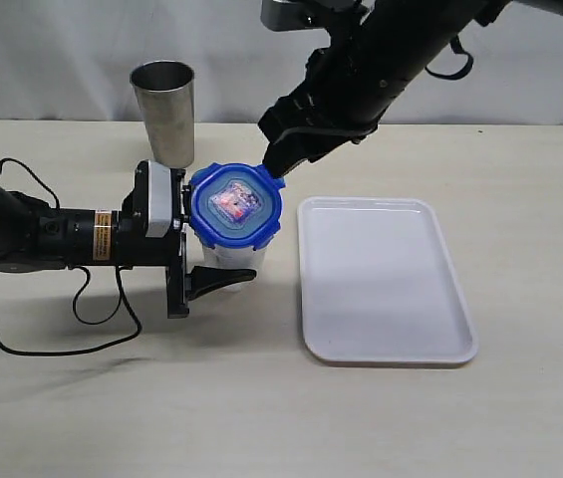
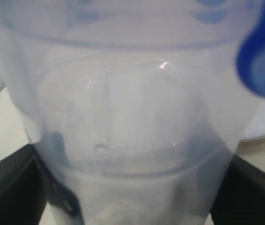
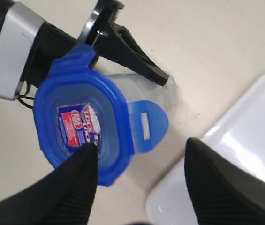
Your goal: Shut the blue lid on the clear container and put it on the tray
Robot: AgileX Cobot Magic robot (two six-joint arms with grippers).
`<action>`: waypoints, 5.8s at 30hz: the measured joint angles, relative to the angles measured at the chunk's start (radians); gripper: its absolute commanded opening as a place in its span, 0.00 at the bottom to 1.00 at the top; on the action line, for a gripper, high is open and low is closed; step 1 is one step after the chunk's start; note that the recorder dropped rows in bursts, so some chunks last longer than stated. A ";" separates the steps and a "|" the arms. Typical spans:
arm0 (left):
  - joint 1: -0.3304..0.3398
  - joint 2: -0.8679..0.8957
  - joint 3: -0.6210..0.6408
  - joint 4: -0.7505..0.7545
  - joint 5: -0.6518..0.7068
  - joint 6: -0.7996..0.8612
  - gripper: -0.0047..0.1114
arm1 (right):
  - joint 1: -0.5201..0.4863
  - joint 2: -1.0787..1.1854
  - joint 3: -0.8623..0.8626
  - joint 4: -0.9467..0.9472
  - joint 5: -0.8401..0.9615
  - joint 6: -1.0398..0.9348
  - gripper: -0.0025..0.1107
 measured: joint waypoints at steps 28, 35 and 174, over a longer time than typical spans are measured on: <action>0.000 0.000 0.000 0.012 -0.003 -0.010 0.04 | 0.020 0.110 -0.014 0.116 0.008 -0.151 0.42; 0.002 -0.002 0.000 0.016 -0.003 -0.017 0.04 | 0.016 0.122 -0.019 0.158 0.021 -0.181 0.33; -0.046 -0.121 0.005 0.320 0.246 0.064 0.04 | 0.310 0.088 0.136 -0.453 -0.084 -0.696 0.15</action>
